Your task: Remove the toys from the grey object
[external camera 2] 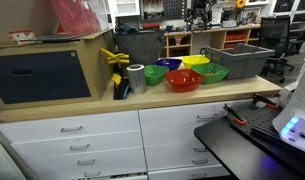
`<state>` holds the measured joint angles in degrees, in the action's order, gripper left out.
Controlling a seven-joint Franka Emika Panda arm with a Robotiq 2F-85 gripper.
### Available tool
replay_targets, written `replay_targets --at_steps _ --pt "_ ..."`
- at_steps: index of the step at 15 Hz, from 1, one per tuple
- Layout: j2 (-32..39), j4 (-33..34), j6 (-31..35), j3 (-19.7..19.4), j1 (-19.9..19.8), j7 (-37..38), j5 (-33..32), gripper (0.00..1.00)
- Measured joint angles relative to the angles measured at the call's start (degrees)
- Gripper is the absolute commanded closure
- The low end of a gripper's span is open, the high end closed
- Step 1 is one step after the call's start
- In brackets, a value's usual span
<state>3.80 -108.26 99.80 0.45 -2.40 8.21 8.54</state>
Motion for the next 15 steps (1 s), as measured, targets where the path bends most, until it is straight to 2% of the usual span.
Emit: replay_targets --at_steps 8,15 --pt "-8.8 -13.4 6.5 0.1 0.6 0.0 -4.2 0.0" --pt "-13.7 -17.5 8.1 0.2 0.7 -0.2 -6.1 0.0"
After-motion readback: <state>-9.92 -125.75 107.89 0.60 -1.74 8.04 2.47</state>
